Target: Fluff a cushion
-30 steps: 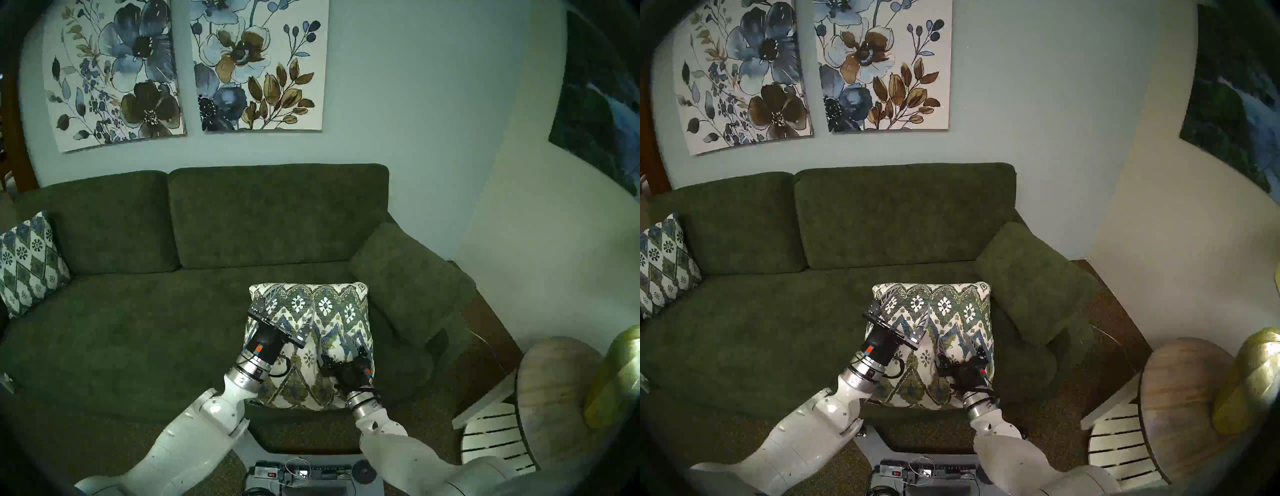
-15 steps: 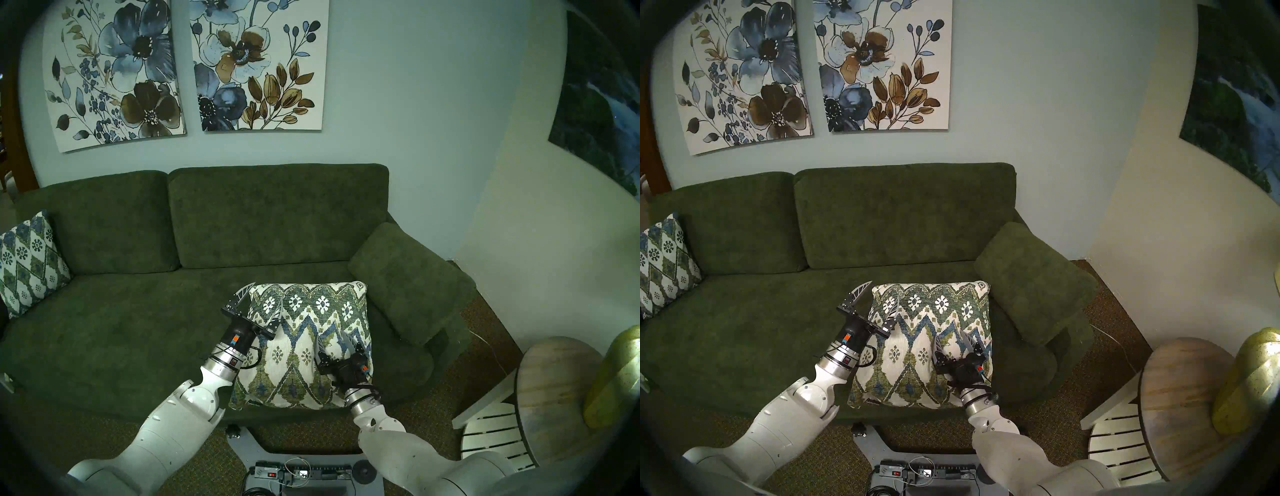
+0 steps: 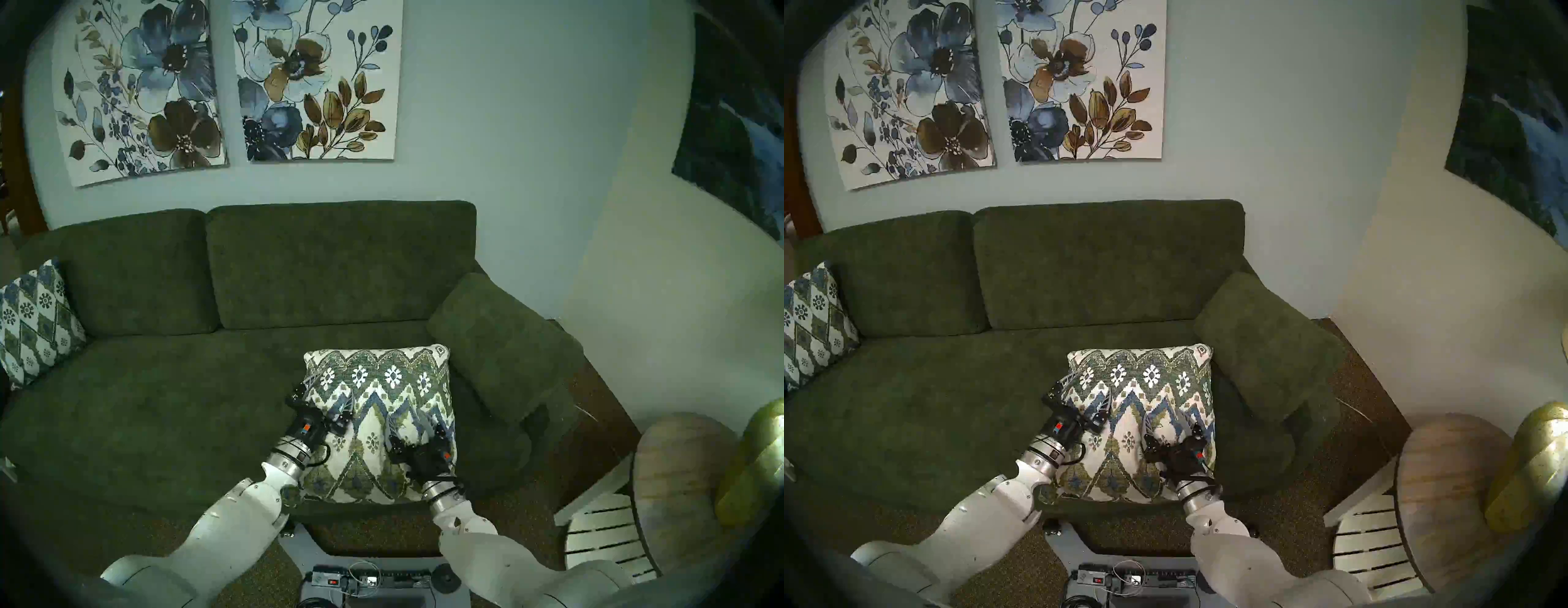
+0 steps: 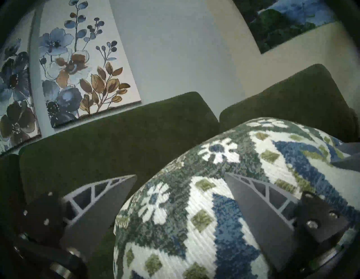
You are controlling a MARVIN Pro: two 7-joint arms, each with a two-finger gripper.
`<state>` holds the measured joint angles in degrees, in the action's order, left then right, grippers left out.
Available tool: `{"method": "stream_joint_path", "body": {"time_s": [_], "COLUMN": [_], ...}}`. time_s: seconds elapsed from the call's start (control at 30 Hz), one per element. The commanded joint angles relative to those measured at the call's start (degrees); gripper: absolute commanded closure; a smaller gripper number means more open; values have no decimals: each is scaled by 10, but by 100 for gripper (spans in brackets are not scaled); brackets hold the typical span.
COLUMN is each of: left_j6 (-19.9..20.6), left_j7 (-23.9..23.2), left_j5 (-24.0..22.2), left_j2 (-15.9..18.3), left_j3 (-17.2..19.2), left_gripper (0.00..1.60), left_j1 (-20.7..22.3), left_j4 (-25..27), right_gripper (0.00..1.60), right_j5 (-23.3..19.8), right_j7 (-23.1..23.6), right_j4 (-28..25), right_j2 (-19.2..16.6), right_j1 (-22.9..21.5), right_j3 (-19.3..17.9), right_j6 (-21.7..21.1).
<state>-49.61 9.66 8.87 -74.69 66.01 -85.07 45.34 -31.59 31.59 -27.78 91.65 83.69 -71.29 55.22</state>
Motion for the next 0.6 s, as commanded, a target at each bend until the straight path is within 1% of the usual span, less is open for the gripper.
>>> {"method": "stream_joint_path", "body": {"time_s": [0.0, 0.27, 0.57], "left_j6": [9, -2, -24], "left_j7": [5, 25, 49], "left_j5": [3, 7, 6], "left_j2": [-26, -49, -62], "left_j3": [-9, -23, -28], "left_gripper": [0, 0, 0], "left_j1": [3, -16, -31], "left_j4": [-58, -104, -143], "right_gripper": [0, 0, 0], "right_j5": [2, 5, 5], "right_j7": [3, 10, 15], "right_j4": [-7, -19, -26], "right_j2": [-4, -8, -14], "right_j1": [21, 28, 38], "right_j3": [3, 15, 23], "right_j6": [-2, -2, -2]}}
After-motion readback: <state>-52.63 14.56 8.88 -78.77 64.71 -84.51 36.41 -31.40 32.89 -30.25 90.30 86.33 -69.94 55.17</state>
